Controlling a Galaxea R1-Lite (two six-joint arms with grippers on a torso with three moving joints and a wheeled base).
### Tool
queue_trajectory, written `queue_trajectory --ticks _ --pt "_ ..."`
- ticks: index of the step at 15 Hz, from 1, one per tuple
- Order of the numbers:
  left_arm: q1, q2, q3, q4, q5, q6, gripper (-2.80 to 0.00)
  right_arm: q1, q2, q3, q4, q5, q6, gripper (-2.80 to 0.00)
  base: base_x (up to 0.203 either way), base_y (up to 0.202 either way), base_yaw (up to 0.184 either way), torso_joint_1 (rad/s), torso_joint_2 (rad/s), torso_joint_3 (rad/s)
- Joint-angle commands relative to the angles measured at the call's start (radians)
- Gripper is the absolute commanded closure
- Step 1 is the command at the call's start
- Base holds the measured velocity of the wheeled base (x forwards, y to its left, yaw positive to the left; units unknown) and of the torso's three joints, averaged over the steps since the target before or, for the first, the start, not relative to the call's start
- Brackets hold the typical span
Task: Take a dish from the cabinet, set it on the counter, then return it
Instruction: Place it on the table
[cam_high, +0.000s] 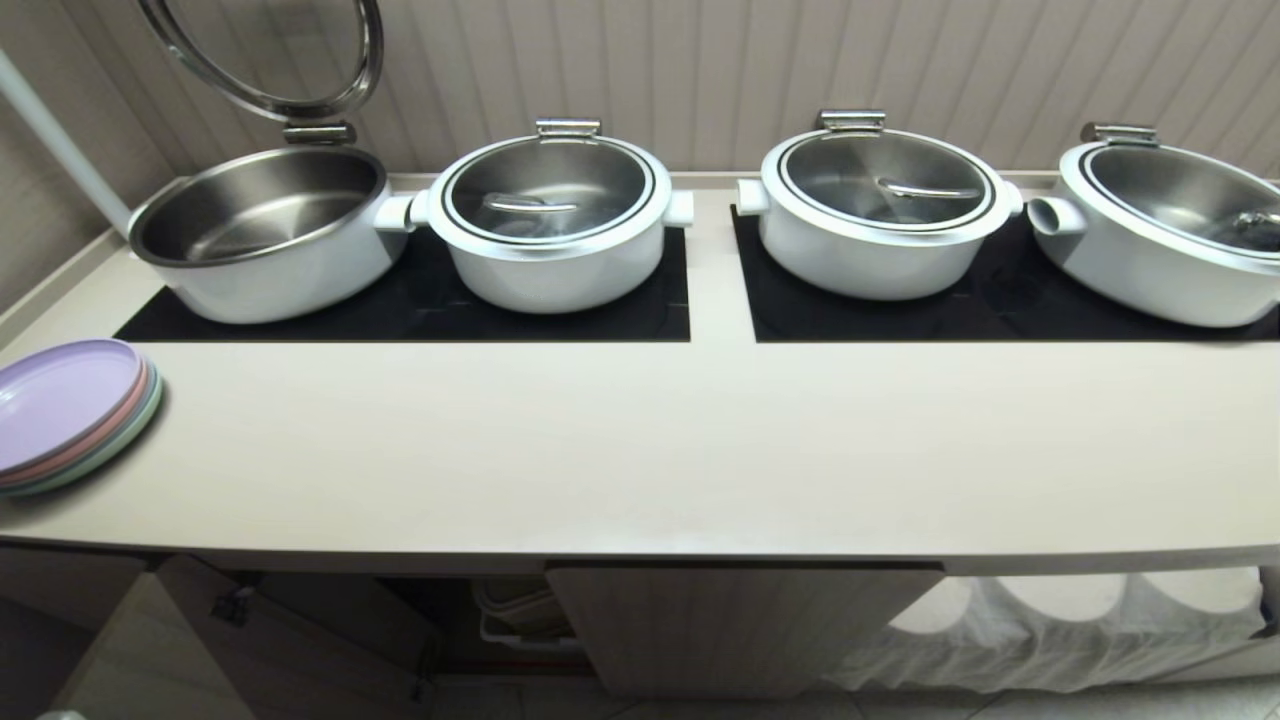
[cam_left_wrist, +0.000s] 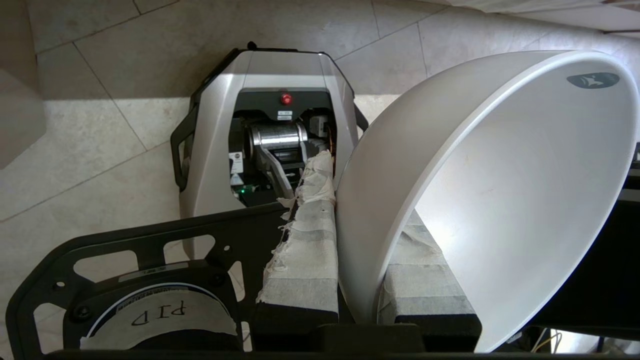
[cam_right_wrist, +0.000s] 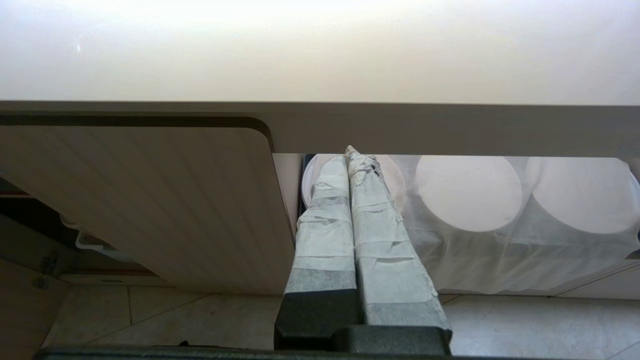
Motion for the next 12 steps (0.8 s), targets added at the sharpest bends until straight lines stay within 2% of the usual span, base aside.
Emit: queue_trajectory --ticks 1,6,12 --pt "-0.014 -0.004 0.0 0.002 0.001 -0.002 0.0 0.0 0.0 0.0 0.0 0.0 0.0 0.0 0.0 0.0 0.0 0.0 0.0 0.0" --pt "-0.014 -0.017 0.0 0.004 -0.002 -0.002 0.0 0.0 0.0 0.0 -0.001 0.0 0.0 0.0 0.002 -0.013 0.001 0.0 0.0 0.0" --pt "-0.015 -0.016 0.006 0.002 -0.002 -0.002 0.0 0.0 0.0 0.0 -0.001 0.0 0.0 0.0 0.001 -0.179 0.002 0.003 0.0 0.004"
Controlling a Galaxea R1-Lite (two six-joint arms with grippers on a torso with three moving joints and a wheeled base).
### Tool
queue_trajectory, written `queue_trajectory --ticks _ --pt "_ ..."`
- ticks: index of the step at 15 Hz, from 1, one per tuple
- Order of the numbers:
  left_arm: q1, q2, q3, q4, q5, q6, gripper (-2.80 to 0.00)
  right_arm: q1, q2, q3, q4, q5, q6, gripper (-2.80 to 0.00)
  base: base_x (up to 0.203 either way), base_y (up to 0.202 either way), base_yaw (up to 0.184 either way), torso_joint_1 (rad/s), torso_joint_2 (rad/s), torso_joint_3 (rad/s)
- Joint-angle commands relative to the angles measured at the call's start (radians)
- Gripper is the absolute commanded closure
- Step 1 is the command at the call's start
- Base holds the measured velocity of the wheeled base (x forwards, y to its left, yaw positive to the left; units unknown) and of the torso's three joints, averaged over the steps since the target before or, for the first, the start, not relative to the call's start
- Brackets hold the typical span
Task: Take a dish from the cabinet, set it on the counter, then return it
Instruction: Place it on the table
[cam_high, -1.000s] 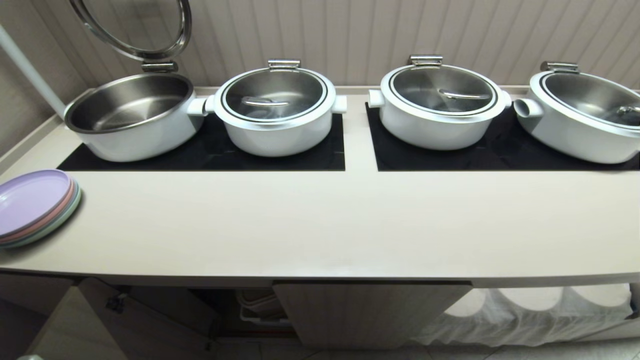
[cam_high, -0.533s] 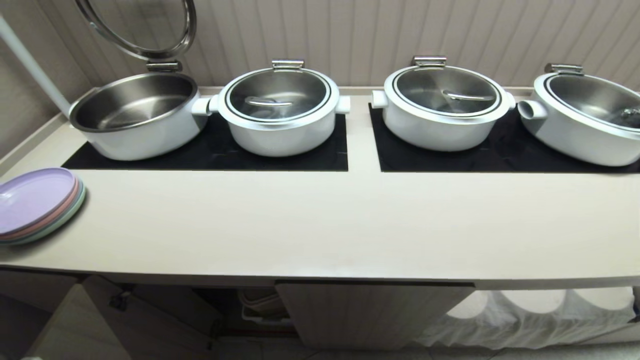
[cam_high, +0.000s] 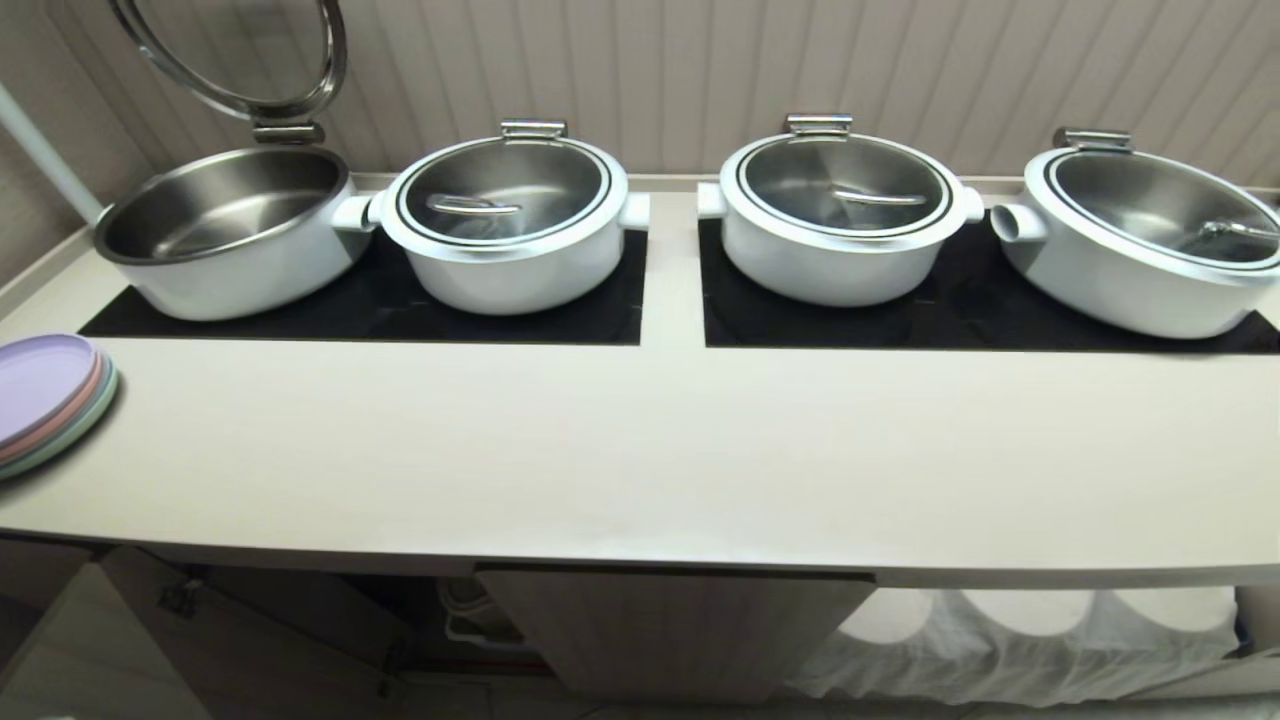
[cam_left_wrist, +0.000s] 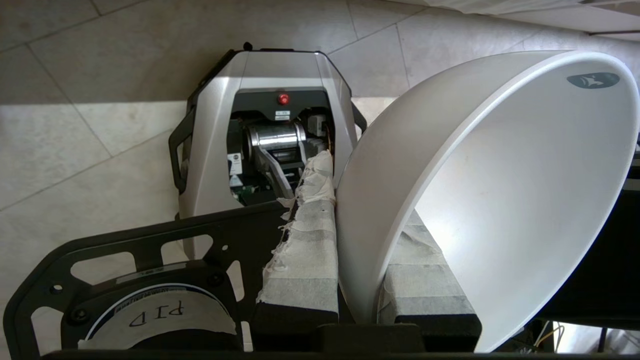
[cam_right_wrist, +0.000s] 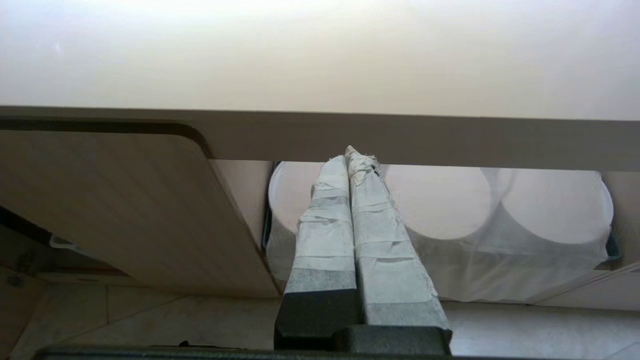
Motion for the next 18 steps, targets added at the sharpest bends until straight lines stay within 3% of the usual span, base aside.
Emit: queue_trajectory --ticks 1,14,18 --pt "0.0 0.0 0.003 0.002 -0.001 -0.003 0.0 0.0 0.0 0.0 0.0 0.0 0.0 0.0 0.0 -0.192 0.0 -0.002 0.0 0.002" --pt "-0.006 -0.002 0.002 0.002 0.002 -0.003 0.0 0.0 0.0 0.0 0.0 0.0 0.0 0.0 0.0 -0.193 0.002 0.002 0.0 0.002" --pt "-0.004 0.003 -0.014 0.0 0.003 -0.003 0.0 0.0 0.0 0.0 -0.001 0.0 0.0 0.0 0.0 -0.057 0.0 0.0 0.0 0.001"
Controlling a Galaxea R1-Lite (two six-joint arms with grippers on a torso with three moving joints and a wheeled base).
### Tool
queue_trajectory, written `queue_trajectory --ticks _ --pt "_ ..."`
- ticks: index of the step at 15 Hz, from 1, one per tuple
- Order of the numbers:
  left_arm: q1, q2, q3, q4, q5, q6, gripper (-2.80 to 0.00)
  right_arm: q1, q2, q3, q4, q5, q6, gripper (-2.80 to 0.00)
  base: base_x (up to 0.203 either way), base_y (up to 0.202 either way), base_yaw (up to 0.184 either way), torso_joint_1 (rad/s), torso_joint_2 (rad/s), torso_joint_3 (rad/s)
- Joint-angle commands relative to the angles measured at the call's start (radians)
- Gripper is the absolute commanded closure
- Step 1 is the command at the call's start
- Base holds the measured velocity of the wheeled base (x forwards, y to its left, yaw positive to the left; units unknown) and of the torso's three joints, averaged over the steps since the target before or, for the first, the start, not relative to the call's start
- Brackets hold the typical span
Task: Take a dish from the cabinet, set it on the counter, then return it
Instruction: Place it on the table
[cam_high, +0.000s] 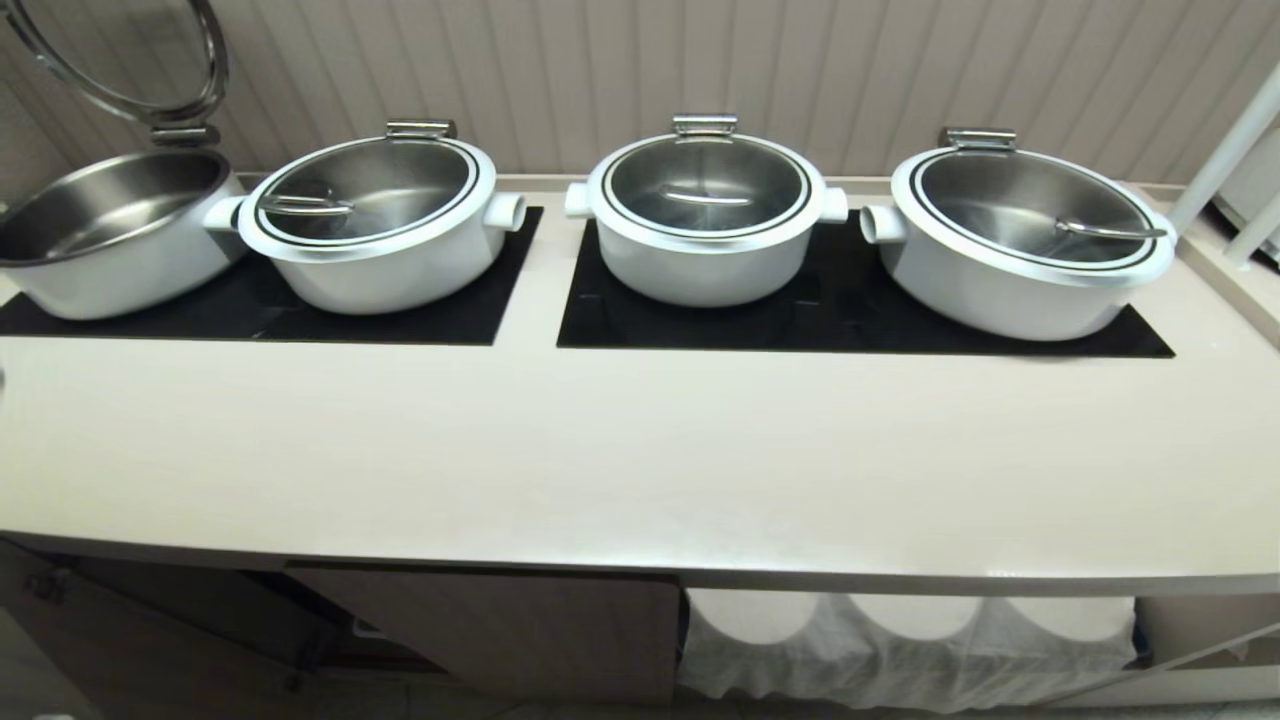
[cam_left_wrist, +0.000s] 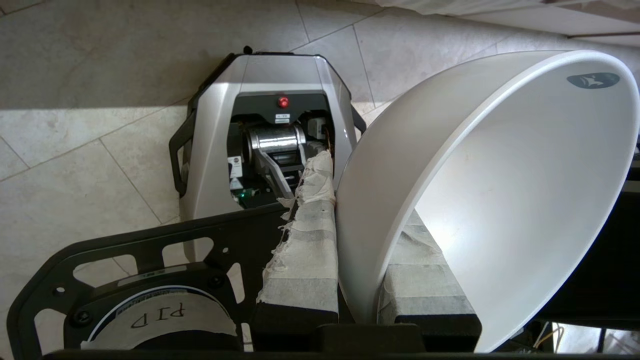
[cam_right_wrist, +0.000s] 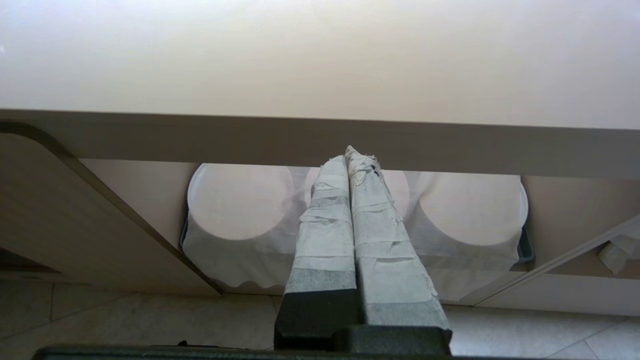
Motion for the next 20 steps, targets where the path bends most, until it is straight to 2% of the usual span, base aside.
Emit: queue_trajectory --ticks 1,14,20 --pt "0.0 0.003 -0.004 0.001 0.003 -0.002 0.0 0.001 0.0 0.0 -0.001 -0.001 0.0 0.0 0.0 0.0 0.0 0.0 0.0 0.0" --pt "-0.003 0.01 -0.006 -0.011 0.025 -0.002 0.0 0.002 0.0 0.0 0.001 -0.001 0.0 0.0 0.0 0.0 0.0 0.0 0.0 0.0" --pt "-0.002 0.149 -0.034 -0.125 0.026 -0.002 0.0 0.002 0.0 0.0 -0.001 -0.001 0.0 0.0 0.0 0.0 0.0 0.0 0.0 0.0"
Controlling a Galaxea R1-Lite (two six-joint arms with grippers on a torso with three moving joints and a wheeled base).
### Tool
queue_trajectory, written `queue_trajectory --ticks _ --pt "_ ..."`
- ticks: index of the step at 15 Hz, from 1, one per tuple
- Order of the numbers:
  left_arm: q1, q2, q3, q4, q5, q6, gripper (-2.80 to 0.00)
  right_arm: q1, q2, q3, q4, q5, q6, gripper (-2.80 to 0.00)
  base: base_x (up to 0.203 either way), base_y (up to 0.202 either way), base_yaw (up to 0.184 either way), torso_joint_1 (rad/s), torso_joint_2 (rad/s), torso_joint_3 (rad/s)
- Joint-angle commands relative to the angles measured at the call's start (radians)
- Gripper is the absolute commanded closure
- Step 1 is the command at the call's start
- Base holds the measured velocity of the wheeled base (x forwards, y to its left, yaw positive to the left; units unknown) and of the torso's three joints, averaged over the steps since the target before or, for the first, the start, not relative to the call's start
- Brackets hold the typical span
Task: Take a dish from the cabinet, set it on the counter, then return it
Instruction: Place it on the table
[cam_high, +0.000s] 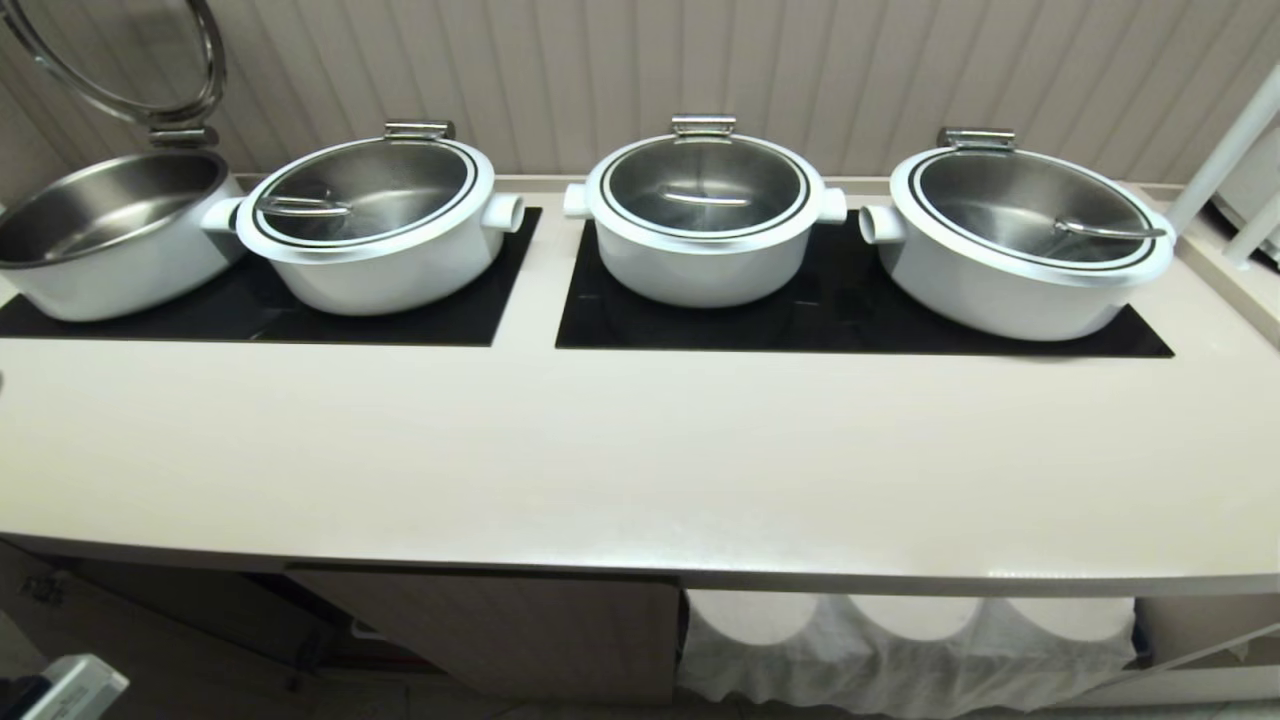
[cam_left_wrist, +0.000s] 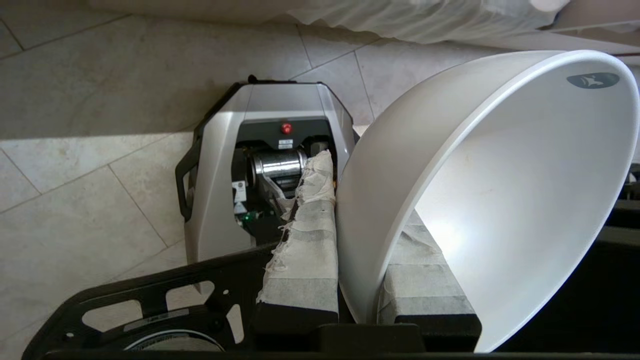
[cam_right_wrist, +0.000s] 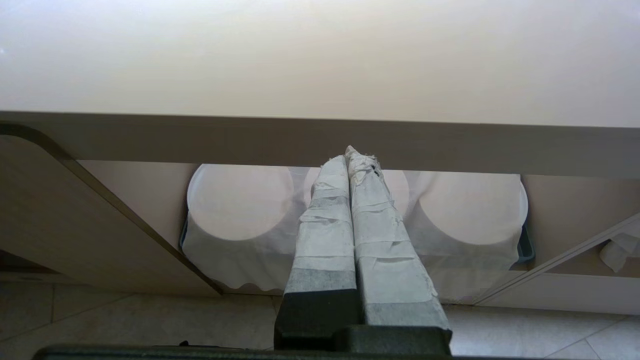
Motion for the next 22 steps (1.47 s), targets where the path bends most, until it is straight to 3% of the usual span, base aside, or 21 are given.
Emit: queue_trajectory --ticks 1,6,12,15,20,22 --pt "0.002 0.08 -0.031 -0.005 -0.001 -0.002 0.0 0.001 0.0 0.0 0.0 0.0 0.0 0.0 0.0 0.0 0.0 0.0 0.0 0.0" --pt "0.003 0.18 -0.113 -0.013 0.025 0.008 0.0 0.0 0.0 0.0 0.0 0.0 0.0 0.0 0.0 0.0 0.0 0.0 0.0 0.0" --pt "0.003 0.36 -0.145 -0.189 0.051 0.022 0.0 0.0 0.0 0.0 0.0 0.0 0.0 0.0 0.0 0.0 0.0 0.0 0.0 0.0" --pt "0.001 0.441 -0.208 -0.2 0.061 0.024 0.0 0.0 0.0 0.0 -0.001 0.0 0.0 0.0 0.0 0.0 0.0 0.0 0.0 0.0" --pt "0.005 0.597 -0.316 -0.206 0.062 0.084 0.0 0.001 0.0 0.0 -0.001 0.0 0.0 0.0 0.0 0.0 0.0 0.0 0.0 0.0" --pt "0.016 0.658 -0.334 -0.27 0.063 0.082 0.0 0.001 0.0 0.0 -0.001 0.0 0.0 0.0 0.0 0.0 0.0 0.0 0.0 0.0"
